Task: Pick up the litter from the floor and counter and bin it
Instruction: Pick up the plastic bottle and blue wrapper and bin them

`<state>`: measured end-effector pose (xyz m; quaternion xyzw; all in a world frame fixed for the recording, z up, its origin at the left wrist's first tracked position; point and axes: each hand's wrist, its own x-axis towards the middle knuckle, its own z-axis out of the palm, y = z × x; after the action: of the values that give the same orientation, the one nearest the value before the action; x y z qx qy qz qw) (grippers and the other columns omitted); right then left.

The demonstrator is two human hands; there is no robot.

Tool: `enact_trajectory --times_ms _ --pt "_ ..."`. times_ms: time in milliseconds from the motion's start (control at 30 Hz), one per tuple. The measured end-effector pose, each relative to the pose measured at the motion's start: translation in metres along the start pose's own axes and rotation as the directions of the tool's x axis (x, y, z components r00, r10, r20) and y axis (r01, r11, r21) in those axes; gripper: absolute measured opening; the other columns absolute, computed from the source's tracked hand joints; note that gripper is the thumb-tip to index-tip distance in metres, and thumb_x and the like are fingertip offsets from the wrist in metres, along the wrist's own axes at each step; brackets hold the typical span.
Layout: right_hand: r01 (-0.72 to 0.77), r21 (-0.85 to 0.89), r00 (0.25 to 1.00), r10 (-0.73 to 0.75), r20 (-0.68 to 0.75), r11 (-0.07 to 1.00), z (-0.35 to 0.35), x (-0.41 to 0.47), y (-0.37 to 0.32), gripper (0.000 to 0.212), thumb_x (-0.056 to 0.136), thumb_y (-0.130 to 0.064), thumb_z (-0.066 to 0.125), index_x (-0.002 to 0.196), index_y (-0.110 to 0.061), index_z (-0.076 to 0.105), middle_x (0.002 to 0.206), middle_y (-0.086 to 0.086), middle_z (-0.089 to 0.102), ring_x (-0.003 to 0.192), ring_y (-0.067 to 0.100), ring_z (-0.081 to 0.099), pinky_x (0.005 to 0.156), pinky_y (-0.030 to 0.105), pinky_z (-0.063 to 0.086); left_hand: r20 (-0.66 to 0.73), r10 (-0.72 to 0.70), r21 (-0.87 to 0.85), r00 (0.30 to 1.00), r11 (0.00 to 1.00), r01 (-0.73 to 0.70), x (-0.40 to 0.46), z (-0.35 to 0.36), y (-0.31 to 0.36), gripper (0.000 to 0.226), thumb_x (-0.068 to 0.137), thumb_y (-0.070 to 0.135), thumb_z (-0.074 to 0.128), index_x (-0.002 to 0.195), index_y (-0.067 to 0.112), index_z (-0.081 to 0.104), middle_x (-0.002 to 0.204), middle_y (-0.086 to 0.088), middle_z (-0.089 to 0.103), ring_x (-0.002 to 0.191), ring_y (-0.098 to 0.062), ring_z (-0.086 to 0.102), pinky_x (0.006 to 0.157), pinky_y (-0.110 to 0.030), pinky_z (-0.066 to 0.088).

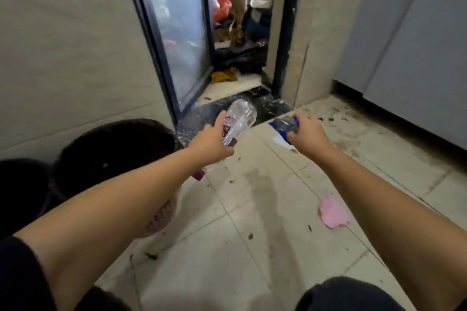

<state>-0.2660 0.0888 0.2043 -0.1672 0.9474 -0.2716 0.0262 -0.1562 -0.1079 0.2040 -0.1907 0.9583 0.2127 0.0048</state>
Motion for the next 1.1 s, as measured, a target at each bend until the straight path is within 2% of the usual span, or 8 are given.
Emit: enact_trajectory --times_ms 100,200,433,567,700,800,967,1100 --pt "0.159 0.057 0.986 -0.161 0.032 0.986 0.037 0.012 -0.105 0.04 0.087 -0.012 0.057 0.126 -0.009 0.049 0.126 0.021 0.045 0.105 0.038 0.053 0.088 0.036 0.044 -0.136 -0.088 0.013 0.987 0.996 0.091 -0.015 -0.069 -0.071 0.098 0.079 0.033 0.066 0.15 0.031 -0.001 0.135 -0.019 0.048 0.115 -0.038 0.055 0.092 -0.046 0.051" --pt "0.288 0.1 0.948 -0.298 0.109 0.952 0.086 0.007 -0.201 0.045 0.088 -0.014 0.057 0.132 -0.009 0.046 0.132 0.021 0.041 0.111 0.039 0.052 0.098 0.04 0.043 -0.214 -0.188 -0.046 0.959 0.982 0.182 -0.041 -0.13 -0.152 0.098 0.077 0.029 0.066 0.151 0.03 0.001 0.132 -0.02 0.052 0.113 -0.039 0.056 0.095 -0.045 0.05" --pt "0.472 0.049 0.813 -0.456 0.361 0.88 0.207 -0.025 -0.321 0.041 0.089 -0.016 0.057 0.126 -0.006 0.046 0.129 0.024 0.041 0.108 0.044 0.054 0.091 0.044 0.046 -0.205 -0.487 -0.072 0.849 0.872 0.484 -0.133 -0.183 -0.327 0.099 0.077 0.022 0.069 0.151 0.022 0.005 0.134 -0.021 0.055 0.112 -0.039 0.059 0.095 -0.043 0.051" --pt "0.473 -0.094 0.774 -0.361 0.52 0.876 0.26 -0.022 -0.314 0.041 0.093 -0.021 0.055 0.129 -0.007 0.041 0.131 0.022 0.036 0.085 0.036 0.051 0.078 0.04 0.046 -0.039 -0.62 0.043 0.783 0.782 0.622 -0.151 -0.145 -0.39 0.102 0.08 0.034 0.068 0.151 0.029 -0.005 0.132 -0.024 0.051 0.102 -0.04 0.061 0.077 -0.04 0.053" --pt "0.44 -0.235 0.703 -0.169 0.691 0.867 0.302 -0.008 -0.292 0.051 0.094 -0.027 0.055 0.137 -0.006 0.037 0.141 0.023 0.032 0.117 0.04 0.049 0.1 0.042 0.043 0.167 -0.693 0.078 0.702 0.719 0.691 -0.148 -0.098 -0.425 0.102 0.083 0.035 0.066 0.151 0.02 -0.009 0.143 -0.021 0.043 0.114 -0.037 0.057 0.09 -0.04 0.052" --pt "0.442 -0.326 0.655 -0.052 0.754 0.836 0.323 -0.002 -0.281 0.061 0.094 -0.033 0.054 0.143 -0.006 0.03 0.147 0.026 0.03 0.13 0.04 0.038 0.105 0.042 0.038 0.295 -0.723 0.111 0.625 0.675 0.729 -0.139 -0.068 -0.45 0.101 0.084 0.03 0.066 0.151 0.013 -0.008 0.14 -0.021 0.047 0.116 -0.035 0.057 0.09 -0.037 0.05" --pt "0.451 -0.381 0.588 0.052 0.807 0.807 0.345 0.001 -0.266 0.068 0.093 -0.04 0.055 0.146 -0.01 0.026 0.149 0.021 0.03 0.134 0.037 0.035 0.107 0.04 0.036 0.382 -0.751 0.188 0.538 0.633 0.751 -0.133 -0.032 -0.475 0.102 0.086 0.027 0.064 0.151 0.01 -0.012 0.141 -0.025 0.045 0.123 -0.037 0.052 0.1 -0.039 0.047" --pt "0.466 -0.394 0.569 0.074 0.819 0.792 0.342 0.002 -0.264 0.074 0.088 -0.048 0.058 0.146 -0.014 0.028 0.147 0.02 0.033 0.132 0.037 0.04 0.108 0.04 0.037 0.401 -0.769 0.22 0.498 0.609 0.762 -0.137 -0.025 -0.477 0.11 0.081 0.041 0.069 0.151 0.017 -0.013 0.153 -0.023 0.023 0.136 -0.04 0.037 0.11 -0.045 0.04"
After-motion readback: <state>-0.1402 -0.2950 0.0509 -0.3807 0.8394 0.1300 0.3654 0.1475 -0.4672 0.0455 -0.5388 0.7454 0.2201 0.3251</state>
